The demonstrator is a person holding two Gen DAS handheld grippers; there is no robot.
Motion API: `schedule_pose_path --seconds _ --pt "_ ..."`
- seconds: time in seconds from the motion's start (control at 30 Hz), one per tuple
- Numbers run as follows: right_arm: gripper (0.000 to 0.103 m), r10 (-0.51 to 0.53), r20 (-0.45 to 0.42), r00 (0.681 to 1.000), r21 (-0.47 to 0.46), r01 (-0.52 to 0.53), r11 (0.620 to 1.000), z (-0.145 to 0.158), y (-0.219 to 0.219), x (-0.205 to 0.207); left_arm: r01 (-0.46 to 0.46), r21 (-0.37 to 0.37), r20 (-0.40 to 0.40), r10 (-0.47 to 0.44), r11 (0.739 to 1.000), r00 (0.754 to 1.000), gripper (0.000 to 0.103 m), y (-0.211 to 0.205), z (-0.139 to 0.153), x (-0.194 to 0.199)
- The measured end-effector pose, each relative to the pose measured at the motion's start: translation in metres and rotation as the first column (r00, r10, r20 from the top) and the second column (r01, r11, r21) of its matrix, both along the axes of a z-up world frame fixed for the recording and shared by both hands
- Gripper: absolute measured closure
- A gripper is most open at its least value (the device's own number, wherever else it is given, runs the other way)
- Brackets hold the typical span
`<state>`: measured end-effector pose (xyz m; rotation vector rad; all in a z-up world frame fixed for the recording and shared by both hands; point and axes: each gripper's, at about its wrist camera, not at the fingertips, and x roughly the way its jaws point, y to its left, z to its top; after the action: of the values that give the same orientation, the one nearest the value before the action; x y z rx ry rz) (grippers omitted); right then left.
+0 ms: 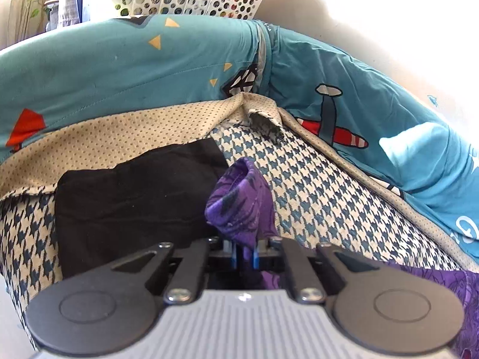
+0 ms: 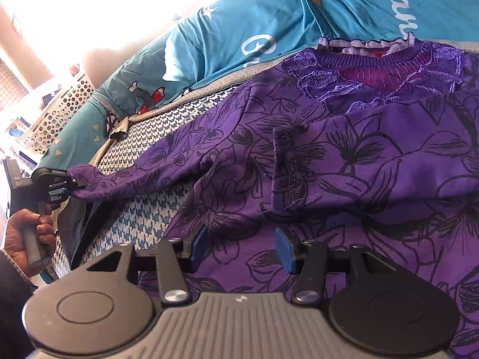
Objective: Fold clothes
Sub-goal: 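Carry the held sleeve across the top's body with the left gripper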
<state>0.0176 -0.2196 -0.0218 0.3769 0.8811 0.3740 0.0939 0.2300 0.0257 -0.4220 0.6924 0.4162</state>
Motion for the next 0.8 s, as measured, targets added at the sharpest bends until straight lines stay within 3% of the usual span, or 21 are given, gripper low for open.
schedule_pose_path --seconds 0.13,0.4,0.6,0.8 --pt "0.054 -0.004 -0.001 1.000 -0.001 0.004 1.000 0.000 -0.001 0.000 0.061 -0.021 0.091 -0.059 0.998 0.994 0.095 -0.015 0.015 -0.003" --pt "0.054 -0.026 -0.013 1.000 -0.002 0.026 1.000 -0.001 -0.004 0.002 0.238 -0.080 0.164 -0.223 0.968 0.961 0.095 -0.072 0.023 0.005" --pt "0.054 -0.052 -0.008 0.999 0.009 0.052 0.999 0.002 -0.009 0.004 0.418 -0.168 0.210 -0.382 0.893 0.900 0.095 -0.132 0.023 0.009" --pt "0.054 -0.105 0.005 0.995 0.044 0.104 0.994 0.008 -0.025 0.007 0.608 -0.097 0.178 -0.587 0.788 0.790 0.095 -0.210 0.021 -0.002"
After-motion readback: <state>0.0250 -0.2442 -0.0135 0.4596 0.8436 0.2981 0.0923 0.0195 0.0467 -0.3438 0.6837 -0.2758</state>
